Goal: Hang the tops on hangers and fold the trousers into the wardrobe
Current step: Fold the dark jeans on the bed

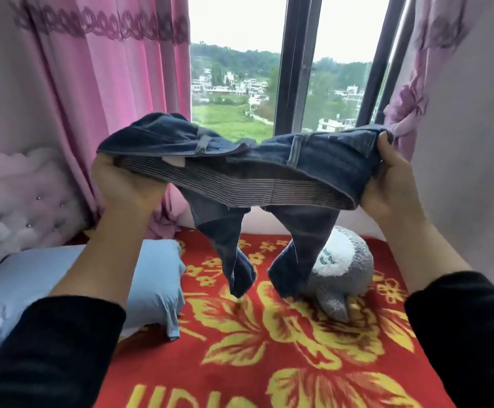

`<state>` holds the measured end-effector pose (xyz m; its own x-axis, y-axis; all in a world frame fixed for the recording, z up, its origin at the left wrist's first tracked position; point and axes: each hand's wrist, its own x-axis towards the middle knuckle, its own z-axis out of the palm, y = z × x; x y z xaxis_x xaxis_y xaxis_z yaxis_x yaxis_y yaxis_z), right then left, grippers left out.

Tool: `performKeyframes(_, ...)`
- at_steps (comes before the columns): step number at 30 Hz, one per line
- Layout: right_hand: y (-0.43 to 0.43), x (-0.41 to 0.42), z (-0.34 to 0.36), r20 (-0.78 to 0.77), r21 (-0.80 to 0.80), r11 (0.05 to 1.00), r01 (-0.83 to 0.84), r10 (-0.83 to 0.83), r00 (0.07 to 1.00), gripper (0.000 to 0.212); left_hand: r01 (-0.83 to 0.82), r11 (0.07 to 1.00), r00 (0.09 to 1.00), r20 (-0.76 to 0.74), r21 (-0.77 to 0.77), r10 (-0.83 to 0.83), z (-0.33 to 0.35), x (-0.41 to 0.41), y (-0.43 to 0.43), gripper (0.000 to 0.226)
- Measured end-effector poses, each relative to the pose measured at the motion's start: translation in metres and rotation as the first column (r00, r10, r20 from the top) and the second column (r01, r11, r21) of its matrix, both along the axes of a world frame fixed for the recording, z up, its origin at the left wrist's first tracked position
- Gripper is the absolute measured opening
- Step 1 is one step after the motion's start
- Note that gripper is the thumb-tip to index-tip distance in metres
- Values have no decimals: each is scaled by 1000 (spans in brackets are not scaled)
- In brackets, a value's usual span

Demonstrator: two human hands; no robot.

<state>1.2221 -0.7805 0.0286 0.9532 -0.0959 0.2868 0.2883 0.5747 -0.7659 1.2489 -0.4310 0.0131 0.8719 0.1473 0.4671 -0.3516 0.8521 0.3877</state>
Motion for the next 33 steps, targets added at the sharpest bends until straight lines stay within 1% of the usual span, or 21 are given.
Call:
performKeyframes(2, 1, -14, -36, -101, -39, 999, -27, 23, 995, 44, 12, 998, 997, -82, 55, -7, -40, -20, 2, 48)
performKeyframes(4, 3, -30, -80, -244, -48, 997, -64, 51, 968, 49, 27, 978, 983, -183, 209, 12, -81, -44, 6, 51)
performKeyframes(5, 4, -40, -103, -335, -49, 996, -70, 50, 941, 50, 56, 961, 963, -268, 270, 19, -103, -57, 8, 53)
performKeyframes(6, 5, -51, -127, -435, -60, 996, -72, 39, 900, 51, 92, 950, 920, -391, 299, 34, -125, -69, 11, 53)
performKeyframes(7, 5, -63, -152, -531, -92, 993, -69, 10, 847, 50, 122, 939, 850, -523, 322, 68, -148, -83, 14, 47)
performKeyframes(8, 4, -75, -177, -608, -138, 988, -68, -30, 794, 48, 147, 919, 758, -638, 366, 133, -172, -96, 17, 39)
performKeyframes(10, 1, -101, -228, -723, -245, 967, -76, -130, 678, 44, 254, 846, 586, -771, 468, 250, -221, -125, 26, 36)
performKeyframes(11, 0, -115, -252, -778, -300, 949, -97, -185, 601, 41, 329, 790, 515, -799, 518, 309, -247, -139, 31, 34)
performKeyframes(12, 0, -130, -274, -824, -337, 932, -133, -224, 520, 36, 423, 704, 447, -807, 570, 385, -272, -154, 37, 29)
performKeyframes(13, 0, -144, -293, -858, -362, 916, -173, -255, 445, 32, 518, 595, 402, -789, 614, 464, -295, -170, 42, 24)
performKeyframes(14, 1, -157, -309, -876, -387, 899, -205, -289, 386, 29, 596, 476, 391, -752, 646, 531, -314, -184, 48, 22)
performKeyframes(16, 3, -180, -338, -863, -482, 834, -269, -398, 310, 27, 668, 267, 440, -658, 695, 611, -342, -213, 56, 25)
performKeyframes(17, 3, -191, -349, -842, -530, 798, -287, -455, 288, 26, 678, 175, 491, -617, 714, 615, -350, -225, 60, 28)
performKeyframes(19, 4, -215, -367, -795, -607, 731, -313, -549, 259, 23, 695, 6, 589, -574, 719, 569, -364, -250, 68, 38)
performKeyframes(20, 6, -228, -376, -778, -628, 704, -332, -577, 249, 22, 698, -48, 620, -570, 715, 539, -372, -264, 72, 43)
performKeyframes(23, 11, -274, -405, -768, -623, 660, -421, -618, 168, 18, 697, -152, 668, -557, 701, 494, -399, -314, 81, 46)
performKeyframes(25, 18, -305, -424, -783, -591, 657, -468, -608, 136, 7, 698, -245, 682, -520, 673, 515, -421, -344, 84, 45)
performKeyframes(26, 22, -318, -434, -798, -566, 659, -495, -590, 127, 6, 713, -266, 669, -515, 649, 536, -431, -356, 85, 44)
performKeyframes(28, 29, -340, -459, -815, -525, 643, -558, -569, 111, 16, 748, -301, 640, -521, 591, 565, -450, -377, 86, 44)
performKeyframes(31, 34, -368, -497, -856, -438, 653, -618, -514, 63, 14, 780, -338, 599, -474, 526, 645, -480, -405, 94, 46)
performKeyframes(33, 37, -385, -525, -865, -393, 612, -686, -498, 51, 15, 776, -386, 608, -431, 498, 666, -504, -424, 101, 47)
